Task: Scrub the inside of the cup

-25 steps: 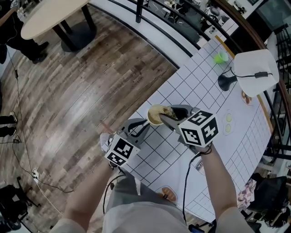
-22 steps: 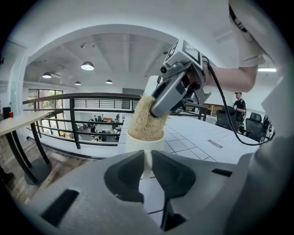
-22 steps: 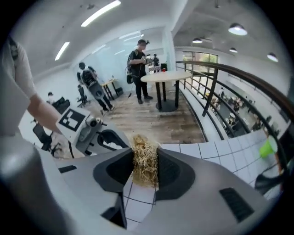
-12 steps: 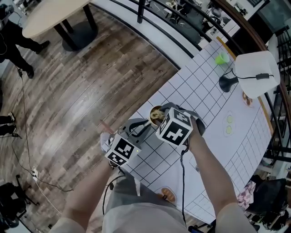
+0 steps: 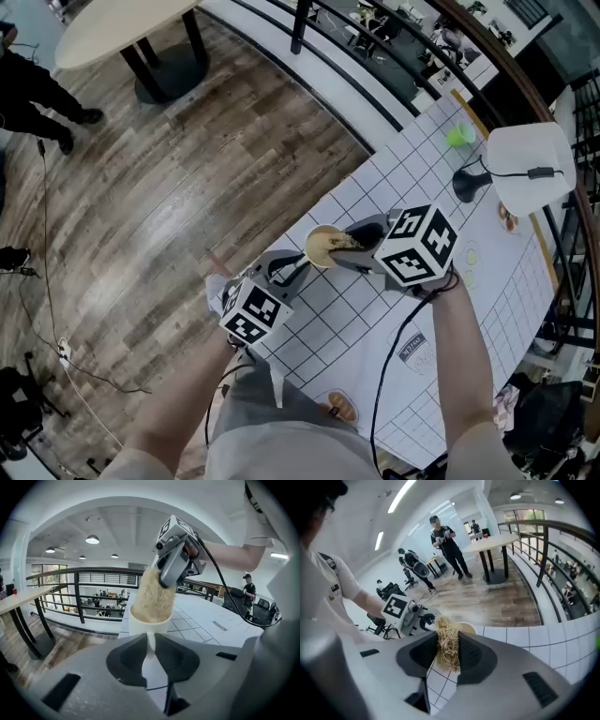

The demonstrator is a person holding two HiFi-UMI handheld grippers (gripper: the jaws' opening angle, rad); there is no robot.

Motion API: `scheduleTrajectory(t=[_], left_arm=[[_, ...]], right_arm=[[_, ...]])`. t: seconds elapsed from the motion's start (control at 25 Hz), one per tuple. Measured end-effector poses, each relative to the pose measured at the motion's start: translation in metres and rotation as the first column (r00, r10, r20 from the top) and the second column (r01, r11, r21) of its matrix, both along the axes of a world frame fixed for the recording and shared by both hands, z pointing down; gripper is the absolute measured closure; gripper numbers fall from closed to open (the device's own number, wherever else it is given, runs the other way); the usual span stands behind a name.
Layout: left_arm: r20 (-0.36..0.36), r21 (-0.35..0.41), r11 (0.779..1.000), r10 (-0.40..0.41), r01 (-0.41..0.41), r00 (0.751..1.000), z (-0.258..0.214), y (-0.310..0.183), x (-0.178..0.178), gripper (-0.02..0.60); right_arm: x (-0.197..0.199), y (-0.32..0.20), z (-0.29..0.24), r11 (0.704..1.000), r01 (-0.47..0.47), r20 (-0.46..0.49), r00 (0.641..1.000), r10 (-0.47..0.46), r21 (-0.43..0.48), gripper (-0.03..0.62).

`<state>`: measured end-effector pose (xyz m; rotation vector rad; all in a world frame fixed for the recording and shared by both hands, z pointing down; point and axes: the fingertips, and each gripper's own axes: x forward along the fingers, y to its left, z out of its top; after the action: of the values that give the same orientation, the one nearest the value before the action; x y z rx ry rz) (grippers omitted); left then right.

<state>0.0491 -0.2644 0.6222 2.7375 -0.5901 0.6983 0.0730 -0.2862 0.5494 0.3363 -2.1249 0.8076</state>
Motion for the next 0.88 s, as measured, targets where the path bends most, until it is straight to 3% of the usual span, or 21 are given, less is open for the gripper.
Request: scheduleTrajectory(t=[0.04, 0.16, 0.4, 0.64, 0.88], left_arm=[[-0.008, -0.007, 1.000, -0.005, 0.005, 1.000, 0.000, 0.000, -0.001, 0.520], [0.000, 0.022, 1.000, 0.010, -0.010, 1.000, -0.002, 0.001, 0.002, 0.520], [-0.010, 0.036, 0.999, 0.033, -0.033, 0.999, -0.007, 0.000, 0.007, 0.520], [0.011, 0.019, 0.999, 0.044, -0.044, 0.999, -0.008, 0.002, 0.009, 0.518], [0.019, -0.014, 0.999, 0.042, -0.042, 0.999, -0.005, 0.006, 0.007, 0.519]], right_arm=[[0.002, -0.002, -0.008, 0.999, -0.002, -0.016, 1.000, 0.002, 0.049, 0.482], [0.007, -0.006, -0.007, 0.976, 0.077, -0.192, 0.981, -0.038, 0.205, 0.480], [0.003, -0.011, 0.035, 0.937, 0.217, -0.402, 0.911, -0.093, 0.274, 0.477], [0.000, -0.005, 0.062, 0.963, 0.181, -0.405, 0.910, -0.087, 0.202, 0.479], [0.001, 0.004, 0.046, 0.997, 0.055, -0.180, 0.983, -0.044, 0.054, 0.480]])
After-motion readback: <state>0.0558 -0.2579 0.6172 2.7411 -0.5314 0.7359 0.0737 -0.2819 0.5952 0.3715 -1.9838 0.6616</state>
